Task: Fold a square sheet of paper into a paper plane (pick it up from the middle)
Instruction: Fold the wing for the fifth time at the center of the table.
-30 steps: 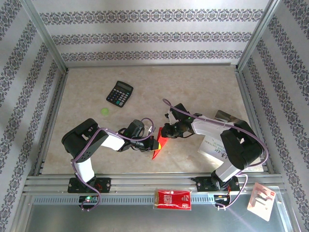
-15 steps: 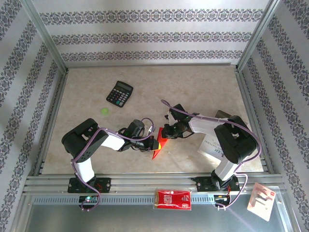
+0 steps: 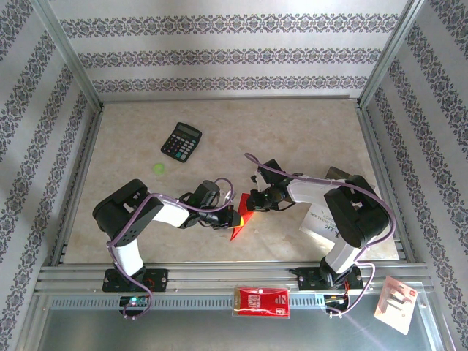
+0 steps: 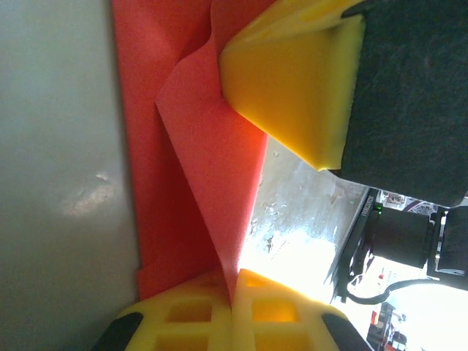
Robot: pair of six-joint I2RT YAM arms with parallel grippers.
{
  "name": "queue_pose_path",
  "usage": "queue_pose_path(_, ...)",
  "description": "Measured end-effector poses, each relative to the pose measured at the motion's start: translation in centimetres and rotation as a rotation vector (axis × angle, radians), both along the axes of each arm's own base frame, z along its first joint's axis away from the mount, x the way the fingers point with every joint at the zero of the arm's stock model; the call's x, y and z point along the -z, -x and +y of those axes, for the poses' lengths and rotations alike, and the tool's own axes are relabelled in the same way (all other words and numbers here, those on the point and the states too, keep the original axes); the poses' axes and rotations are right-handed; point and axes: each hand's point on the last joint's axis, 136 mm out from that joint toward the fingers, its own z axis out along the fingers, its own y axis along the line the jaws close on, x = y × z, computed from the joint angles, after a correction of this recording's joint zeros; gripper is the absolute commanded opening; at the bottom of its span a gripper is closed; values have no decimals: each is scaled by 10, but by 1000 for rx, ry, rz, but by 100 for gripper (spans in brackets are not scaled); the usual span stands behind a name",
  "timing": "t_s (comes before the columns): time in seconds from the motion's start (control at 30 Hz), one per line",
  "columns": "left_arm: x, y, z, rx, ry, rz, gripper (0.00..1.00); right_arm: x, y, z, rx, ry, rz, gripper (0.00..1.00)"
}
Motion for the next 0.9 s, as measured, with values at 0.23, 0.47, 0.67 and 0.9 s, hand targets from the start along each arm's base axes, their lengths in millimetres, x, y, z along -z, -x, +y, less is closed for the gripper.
queue_pose_path(0.23, 0, 0, 1, -1, -20, -4, 7, 1, -2, 2, -16, 2, -5, 14)
queue_pose_path(0.47, -1, 1, 4, 9, -37, -12, 14, 0, -2, 2, -30, 8, 0, 14)
queue_pose_path(0.67, -6, 4, 10, 14, -75, -22, 27, 0, -2, 2, -38, 13, 2, 14)
queue_pose_path(0.9, -14, 12, 29, -7, -159, -19, 34, 0, -2, 2, -38, 15, 6, 14)
